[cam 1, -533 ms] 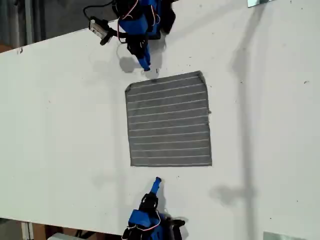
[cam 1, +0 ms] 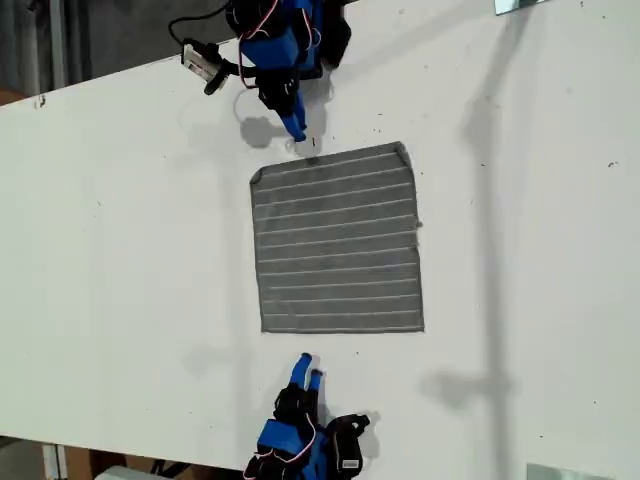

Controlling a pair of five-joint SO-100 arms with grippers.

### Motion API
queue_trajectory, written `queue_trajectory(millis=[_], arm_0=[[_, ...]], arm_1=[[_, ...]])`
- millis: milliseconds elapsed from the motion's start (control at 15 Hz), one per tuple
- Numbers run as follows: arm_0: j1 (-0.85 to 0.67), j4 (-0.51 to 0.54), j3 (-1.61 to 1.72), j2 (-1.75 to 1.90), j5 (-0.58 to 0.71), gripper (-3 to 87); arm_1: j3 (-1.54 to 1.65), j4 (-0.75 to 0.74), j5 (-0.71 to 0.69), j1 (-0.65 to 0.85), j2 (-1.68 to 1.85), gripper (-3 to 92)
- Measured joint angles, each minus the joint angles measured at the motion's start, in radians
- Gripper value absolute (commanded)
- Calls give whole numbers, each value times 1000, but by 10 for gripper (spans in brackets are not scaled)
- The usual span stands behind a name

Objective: Grasp corners of a square towel and fold twice.

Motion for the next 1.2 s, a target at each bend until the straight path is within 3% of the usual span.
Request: queue_trajectory(millis=[200, 333, 467, 600, 733, 933, 1067, 1200], arm_0=[[-29, 3, 0, 0, 86, 192], [-26, 3, 0, 0, 74, 127], [-29, 3, 2, 0, 58, 157], [-11, -6, 11, 0, 14, 171], [0, -15, 15, 0, 8, 186], [-2, -17, 17, -14, -9, 192], [-2, -17, 17, -18, -8, 195], [-3, -17, 17, -18, 3, 195]], arm_1=[[0, 6, 0, -28, 0, 103], [0, 20, 0, -31, 0, 120], [0, 21, -3, -64, 0, 184], [-3, -71, -44, -83, -44, 213], [-267, -91, -106, -66, -408, 221], [-655, -156, -126, -186, -1118, 223], [-646, -155, 12, -359, -1169, 238], [-555, -126, 258, -612, -1094, 250]])
